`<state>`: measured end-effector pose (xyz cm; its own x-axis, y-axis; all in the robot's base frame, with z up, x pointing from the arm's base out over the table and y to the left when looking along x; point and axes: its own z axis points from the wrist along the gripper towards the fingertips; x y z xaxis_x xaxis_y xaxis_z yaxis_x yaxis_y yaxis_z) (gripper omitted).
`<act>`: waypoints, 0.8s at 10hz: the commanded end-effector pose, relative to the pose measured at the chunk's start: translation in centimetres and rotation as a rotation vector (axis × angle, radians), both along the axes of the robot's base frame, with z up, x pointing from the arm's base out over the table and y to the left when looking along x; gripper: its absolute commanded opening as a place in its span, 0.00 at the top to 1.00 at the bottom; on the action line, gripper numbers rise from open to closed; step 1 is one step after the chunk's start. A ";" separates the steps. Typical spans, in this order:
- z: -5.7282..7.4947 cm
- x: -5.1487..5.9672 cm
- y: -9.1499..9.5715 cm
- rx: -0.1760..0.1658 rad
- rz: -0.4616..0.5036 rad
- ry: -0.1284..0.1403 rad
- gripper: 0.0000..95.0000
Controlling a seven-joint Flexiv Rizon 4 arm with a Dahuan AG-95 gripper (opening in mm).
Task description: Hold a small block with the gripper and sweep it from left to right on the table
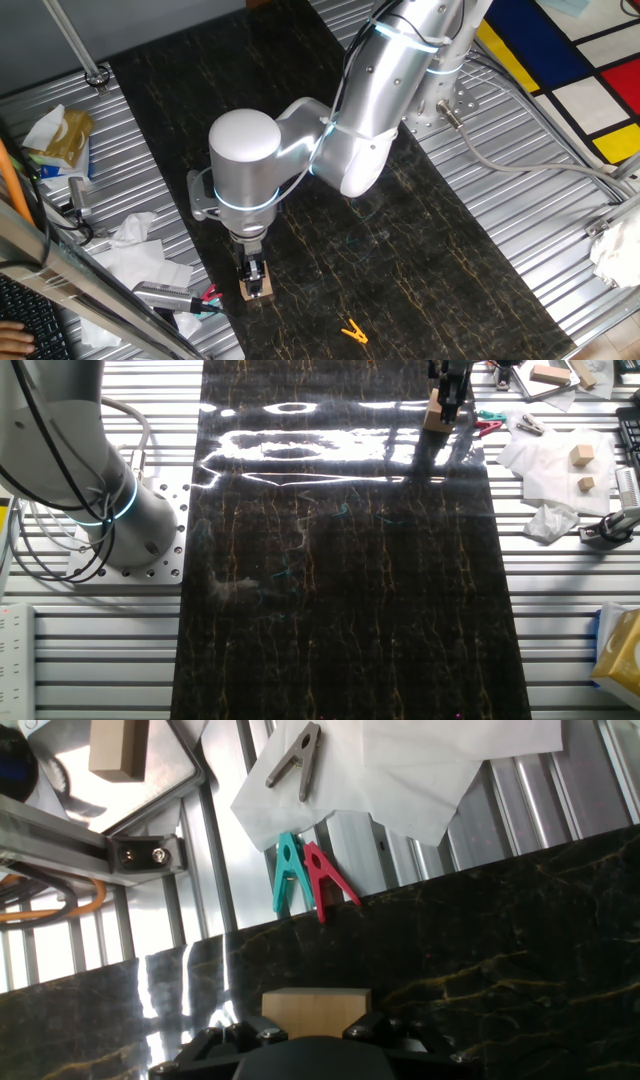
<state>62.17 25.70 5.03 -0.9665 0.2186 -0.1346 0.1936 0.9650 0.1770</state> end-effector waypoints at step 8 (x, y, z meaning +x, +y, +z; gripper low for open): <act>0.8 0.2 -0.2 -0.018 0.038 0.001 0.20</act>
